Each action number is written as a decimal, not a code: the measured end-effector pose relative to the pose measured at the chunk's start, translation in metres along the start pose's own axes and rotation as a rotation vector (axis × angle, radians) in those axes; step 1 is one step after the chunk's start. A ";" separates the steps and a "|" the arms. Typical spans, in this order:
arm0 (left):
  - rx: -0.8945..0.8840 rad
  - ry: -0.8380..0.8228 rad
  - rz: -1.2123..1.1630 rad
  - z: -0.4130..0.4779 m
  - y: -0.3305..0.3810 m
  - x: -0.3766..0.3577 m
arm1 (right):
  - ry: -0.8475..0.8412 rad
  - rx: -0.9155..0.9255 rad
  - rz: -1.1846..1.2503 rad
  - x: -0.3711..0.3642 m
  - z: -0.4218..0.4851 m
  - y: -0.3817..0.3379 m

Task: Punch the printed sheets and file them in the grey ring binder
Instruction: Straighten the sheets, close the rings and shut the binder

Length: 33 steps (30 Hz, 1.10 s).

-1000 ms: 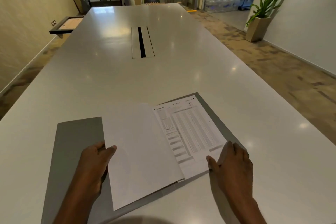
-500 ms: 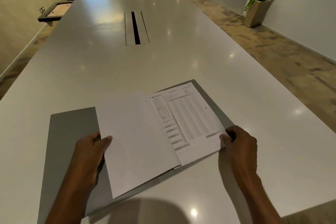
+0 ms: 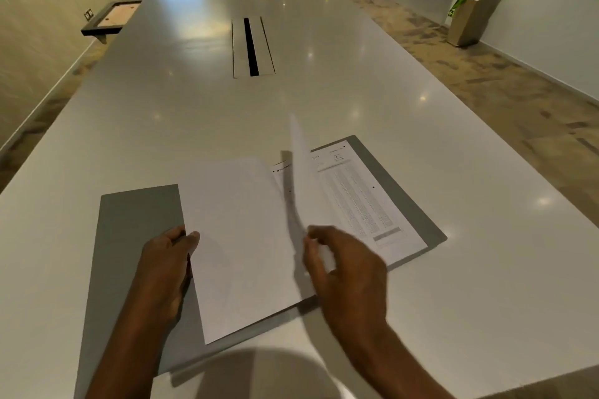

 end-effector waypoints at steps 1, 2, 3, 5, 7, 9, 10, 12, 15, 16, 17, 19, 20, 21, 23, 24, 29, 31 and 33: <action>-0.001 -0.003 -0.007 -0.001 0.000 0.000 | -0.045 0.051 -0.012 -0.007 -0.003 -0.009; -0.001 0.001 -0.016 -0.002 0.001 0.000 | -0.096 0.094 -0.035 -0.014 -0.006 -0.017; -0.005 0.004 -0.018 -0.004 0.002 0.000 | -0.152 0.133 -0.052 -0.022 -0.009 -0.024; -0.012 0.003 -0.007 -0.005 0.004 -0.001 | -0.244 0.214 -0.069 -0.034 -0.014 -0.035; -0.021 0.016 0.005 -0.007 0.004 -0.001 | -0.285 0.297 -0.084 -0.042 -0.019 -0.042; -0.033 0.036 -0.008 -0.011 0.006 -0.003 | -0.329 0.368 -0.103 -0.049 -0.023 -0.047; -0.033 0.042 -0.019 -0.012 0.006 -0.004 | -0.365 0.390 -0.110 -0.052 -0.026 -0.049; -0.033 0.051 -0.055 -0.013 0.007 -0.005 | -0.419 0.445 -0.128 -0.058 -0.030 -0.050; -0.054 0.052 -0.072 -0.013 0.008 -0.006 | -0.460 0.542 -0.154 -0.066 -0.038 -0.051; -0.065 0.035 -0.038 -0.011 0.007 -0.006 | -0.480 0.557 -0.136 -0.069 -0.041 -0.050; -0.083 0.020 -0.003 -0.010 0.006 -0.006 | -0.500 0.560 -0.126 -0.070 -0.042 -0.049; -0.097 -0.004 0.020 -0.011 0.004 -0.006 | -0.581 0.552 -0.098 -0.070 -0.044 -0.051; -0.102 -0.006 0.029 -0.011 0.002 -0.007 | -0.617 0.526 -0.083 -0.066 -0.043 -0.054; -0.106 -0.011 0.030 -0.011 0.002 -0.007 | -0.631 0.458 -0.044 -0.060 -0.039 -0.057; -0.107 -0.008 0.021 -0.011 0.001 -0.007 | -0.619 0.318 0.022 -0.048 -0.030 -0.051; -0.102 -0.001 0.014 -0.009 0.000 -0.006 | -0.562 0.252 0.044 -0.042 -0.024 -0.044; -0.093 0.018 0.015 -0.003 -0.005 -0.003 | -0.154 -0.081 -0.019 -0.015 0.004 0.031; -0.088 0.018 0.018 -0.001 -0.008 -0.002 | -0.140 -0.160 -0.208 -0.005 0.012 0.061; -0.087 0.020 0.021 0.001 -0.008 -0.002 | -0.146 -0.217 -0.437 0.007 0.017 0.087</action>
Point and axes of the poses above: each hand's wrist, its own z-axis towards the middle knuckle, its own x-axis out of the back of the hand, y = z × x, the point moved 2 cm from there along z, towards the middle knuckle, and after that the axes turned 3 degrees about y, right-handed, at the moved point
